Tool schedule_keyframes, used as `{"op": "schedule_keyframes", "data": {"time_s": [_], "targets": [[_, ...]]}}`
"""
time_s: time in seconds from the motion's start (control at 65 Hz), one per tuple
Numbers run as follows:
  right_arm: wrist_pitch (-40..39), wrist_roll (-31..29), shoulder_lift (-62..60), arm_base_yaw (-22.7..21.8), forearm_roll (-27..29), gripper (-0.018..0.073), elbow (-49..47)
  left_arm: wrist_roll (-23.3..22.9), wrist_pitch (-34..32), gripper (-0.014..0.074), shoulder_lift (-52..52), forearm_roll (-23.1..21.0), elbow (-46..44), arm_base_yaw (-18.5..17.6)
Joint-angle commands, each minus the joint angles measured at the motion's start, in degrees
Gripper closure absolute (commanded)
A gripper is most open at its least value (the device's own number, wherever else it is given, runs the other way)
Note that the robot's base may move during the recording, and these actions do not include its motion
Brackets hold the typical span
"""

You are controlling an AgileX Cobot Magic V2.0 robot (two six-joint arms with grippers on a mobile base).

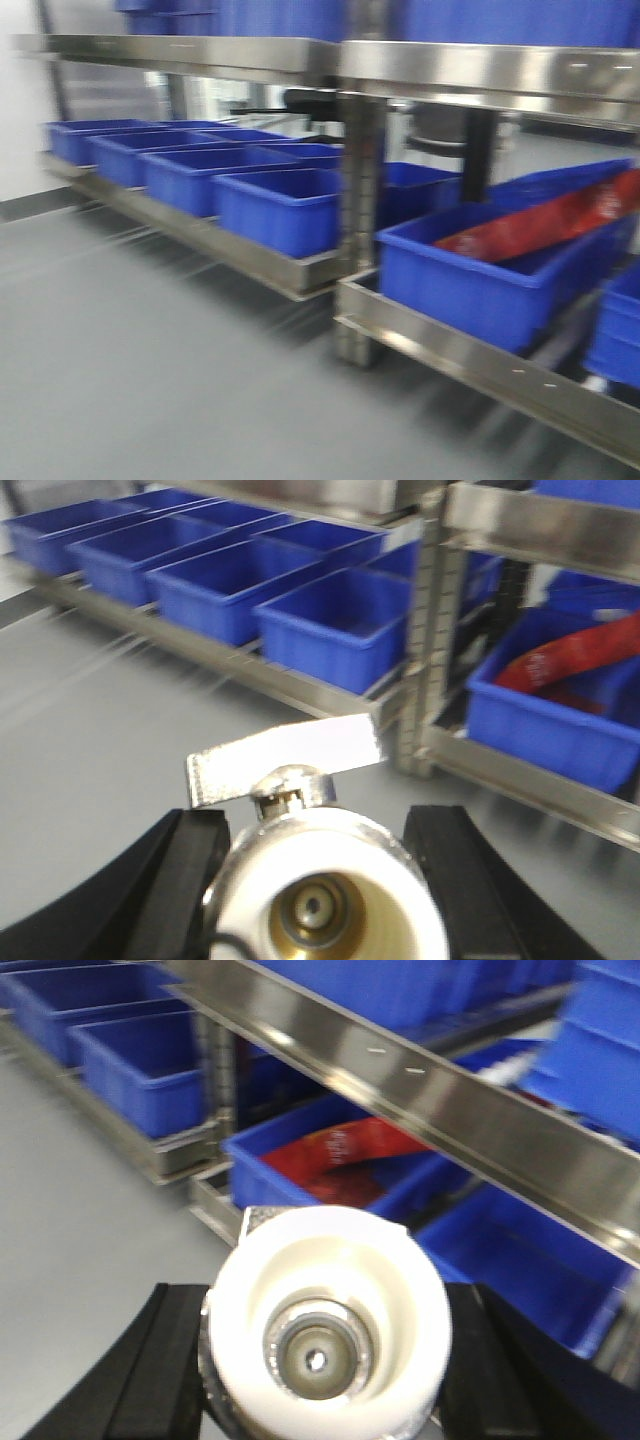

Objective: Place valve from conveyor to right shelf box
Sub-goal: 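Drive the base to the shelf of blue boxes holding both valves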

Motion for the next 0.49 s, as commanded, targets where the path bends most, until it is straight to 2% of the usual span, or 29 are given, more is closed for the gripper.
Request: {"op": "schedule_keyframes", "data": {"time_s": [0.0,0.477], "targets": [[-4.5,-0.3,-0.6,0.1,-0.2,0.0713,-1.0,-0.4,-3.3,0.0708,-0.5,-0.5,-0.5,-0.4],[-4.7,-0.3,-0.6,0.1,-0.2,0.0713,-1.0,-0.4,-3.3,0.0708,-0.5,-0.5,-0.5,-0.4]]}}
